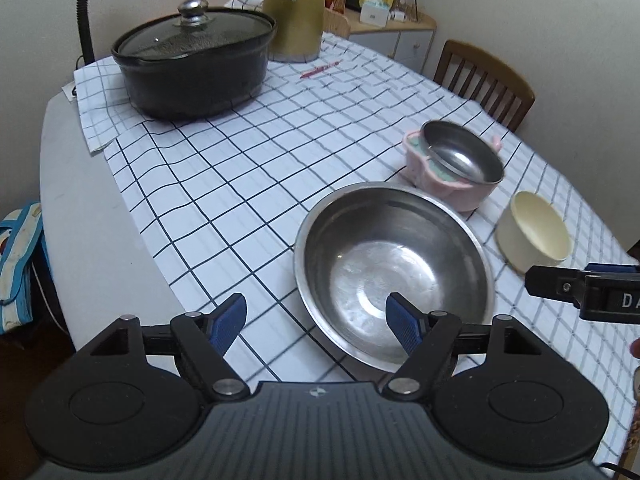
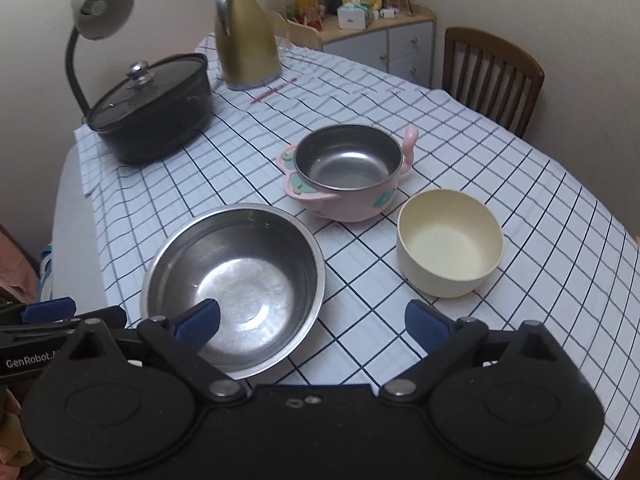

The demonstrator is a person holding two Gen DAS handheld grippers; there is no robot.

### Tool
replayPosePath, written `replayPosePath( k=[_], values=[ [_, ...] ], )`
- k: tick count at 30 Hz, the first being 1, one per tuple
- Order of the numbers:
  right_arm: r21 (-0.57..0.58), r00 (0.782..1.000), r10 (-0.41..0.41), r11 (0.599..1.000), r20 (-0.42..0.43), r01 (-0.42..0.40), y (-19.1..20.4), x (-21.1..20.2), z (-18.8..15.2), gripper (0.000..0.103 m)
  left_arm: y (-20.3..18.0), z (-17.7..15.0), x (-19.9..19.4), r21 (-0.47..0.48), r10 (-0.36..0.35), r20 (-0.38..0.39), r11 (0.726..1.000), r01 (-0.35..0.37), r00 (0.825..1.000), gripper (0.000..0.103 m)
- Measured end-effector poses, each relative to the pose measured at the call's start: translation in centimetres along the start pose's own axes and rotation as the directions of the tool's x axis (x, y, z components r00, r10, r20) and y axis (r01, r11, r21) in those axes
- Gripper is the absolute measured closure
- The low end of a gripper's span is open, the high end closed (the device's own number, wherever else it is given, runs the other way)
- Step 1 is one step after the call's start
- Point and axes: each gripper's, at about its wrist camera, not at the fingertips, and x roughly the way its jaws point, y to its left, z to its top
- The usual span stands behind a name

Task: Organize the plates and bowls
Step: 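Move both grippers to the steel bowl rim and close them, then lift the steel bowl with both grippers and carry it toward the pink plate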

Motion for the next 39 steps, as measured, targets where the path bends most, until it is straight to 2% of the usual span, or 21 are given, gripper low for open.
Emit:
replayPosePath(
  k=[8, 15, 17, 23, 25, 27, 31, 34, 37, 39],
  values=[
    [0.056, 0.993, -0.052, 0.997, -0.104, 0.057, 0.1, 4.9, 0.6, 0.009, 0.2, 1.7, 5.5, 0.042, -0.003, -0.07, 0.999, 0.006, 0.998, 0.027],
    [0.094, 0.986, -0.072, 0.992, -0.148, 0.086, 0.0, 7.7, 0.9, 0.012, 0.0, 2.5, 8.2, 0.057, -0.006, -0.099, 0.998, 0.012, 0.995, 0.027],
    [0.102, 0.985, -0.074, 0.991, -0.158, 0.091, 0.0, 8.3, 1.0, 0.018, 0.1, 2.8, 8.7, 0.06, -0.004, -0.104, 0.998, 0.01, 0.995, 0.027],
    [0.123, 0.981, -0.071, 0.988, -0.18, 0.094, -0.1, 9.4, 0.8, 0.026, 0.3, 3.1, 9.8, 0.051, -0.008, -0.125, 0.999, 0.015, 0.992, 0.029],
    [0.121, 0.981, -0.069, 0.988, -0.18, 0.092, 0.0, 9.5, 0.8, 0.029, 0.1, 3.1, 9.9, 0.061, -0.014, -0.133, 0.998, 0.022, 0.991, 0.04],
    [0.116, 0.982, -0.062, 0.99, -0.178, 0.084, 0.0, 9.5, 0.7, 0.033, 0.0, 3.1, 9.9, 0.065, -0.022, -0.138, 0.997, 0.031, 0.99, 0.045],
    [0.121, 0.983, -0.05, 0.99, -0.175, 0.072, 0.1, 9.3, 0.7, 0.051, 0.0, 3.2, 10.0, 0.061, -0.033, -0.147, 0.997, 0.042, 0.989, 0.063],
    [0.115, 0.983, -0.054, 0.991, -0.177, 0.075, 0.3, 9.4, 0.8, 0.057, 0.0, 3.0, 10.2, 0.063, -0.024, -0.161, 0.997, 0.034, 0.987, 0.072],
    [0.11, 0.981, -0.055, 0.991, -0.184, 0.076, 0.4, 9.4, 0.7, 0.068, 0.2, 3.0, 10.1, 0.063, -0.018, -0.159, 0.998, 0.029, 0.987, 0.077],
    [0.101, 0.981, -0.058, 0.992, -0.184, 0.077, 0.6, 9.3, 0.6, 0.072, 0.4, 3.0, 10.1, 0.053, -0.019, -0.161, 0.998, 0.028, 0.987, 0.081]
  ],
)
